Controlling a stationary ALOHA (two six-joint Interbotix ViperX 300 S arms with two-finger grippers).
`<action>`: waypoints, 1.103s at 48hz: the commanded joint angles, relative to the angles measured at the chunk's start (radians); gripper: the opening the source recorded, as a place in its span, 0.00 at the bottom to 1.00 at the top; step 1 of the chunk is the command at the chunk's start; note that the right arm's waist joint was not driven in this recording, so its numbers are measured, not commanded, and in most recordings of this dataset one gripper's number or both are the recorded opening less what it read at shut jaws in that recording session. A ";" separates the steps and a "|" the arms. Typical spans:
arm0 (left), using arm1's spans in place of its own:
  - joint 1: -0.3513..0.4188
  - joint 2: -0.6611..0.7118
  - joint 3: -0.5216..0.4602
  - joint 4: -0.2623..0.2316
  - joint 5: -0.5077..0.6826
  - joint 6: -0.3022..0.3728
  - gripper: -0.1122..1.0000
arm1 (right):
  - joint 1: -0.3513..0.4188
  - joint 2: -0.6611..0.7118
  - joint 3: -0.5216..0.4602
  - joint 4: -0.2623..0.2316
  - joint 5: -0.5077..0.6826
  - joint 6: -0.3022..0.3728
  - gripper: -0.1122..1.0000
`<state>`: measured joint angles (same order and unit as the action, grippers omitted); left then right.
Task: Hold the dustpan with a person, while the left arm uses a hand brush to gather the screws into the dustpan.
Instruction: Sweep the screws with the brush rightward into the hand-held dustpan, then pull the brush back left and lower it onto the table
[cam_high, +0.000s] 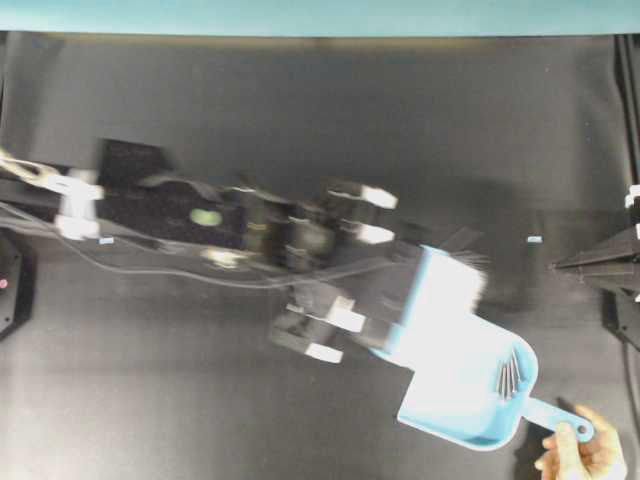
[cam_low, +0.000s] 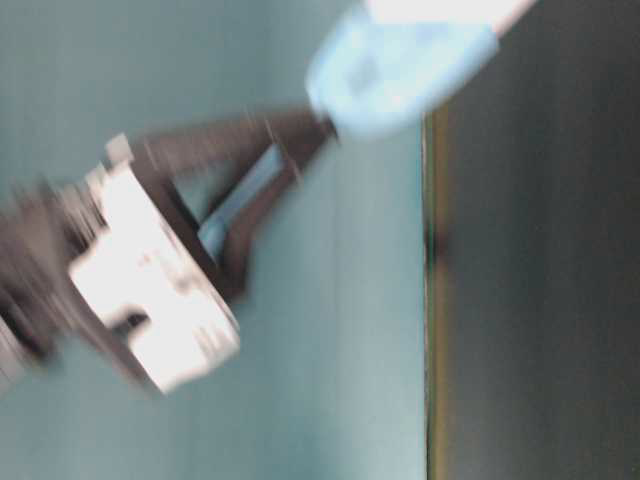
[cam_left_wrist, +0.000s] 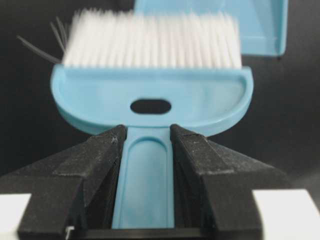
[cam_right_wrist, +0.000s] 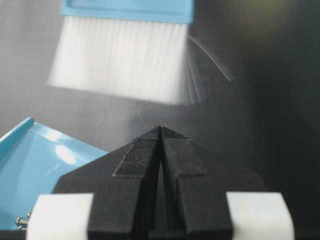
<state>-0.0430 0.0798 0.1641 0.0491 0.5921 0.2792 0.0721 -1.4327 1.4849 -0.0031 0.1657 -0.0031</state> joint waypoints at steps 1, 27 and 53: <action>0.000 -0.110 0.138 0.002 -0.143 -0.012 0.39 | 0.000 0.003 -0.005 0.000 -0.003 0.003 0.09; 0.054 -0.227 0.566 0.002 -0.509 -0.014 0.39 | 0.000 -0.011 -0.003 0.000 0.002 0.003 0.09; 0.049 -0.201 0.629 0.002 -0.558 -0.069 0.39 | 0.000 -0.012 -0.003 0.000 0.003 0.003 0.09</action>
<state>0.0046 -0.1212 0.7992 0.0491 0.0598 0.2362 0.0721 -1.4496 1.4864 -0.0015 0.1718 -0.0046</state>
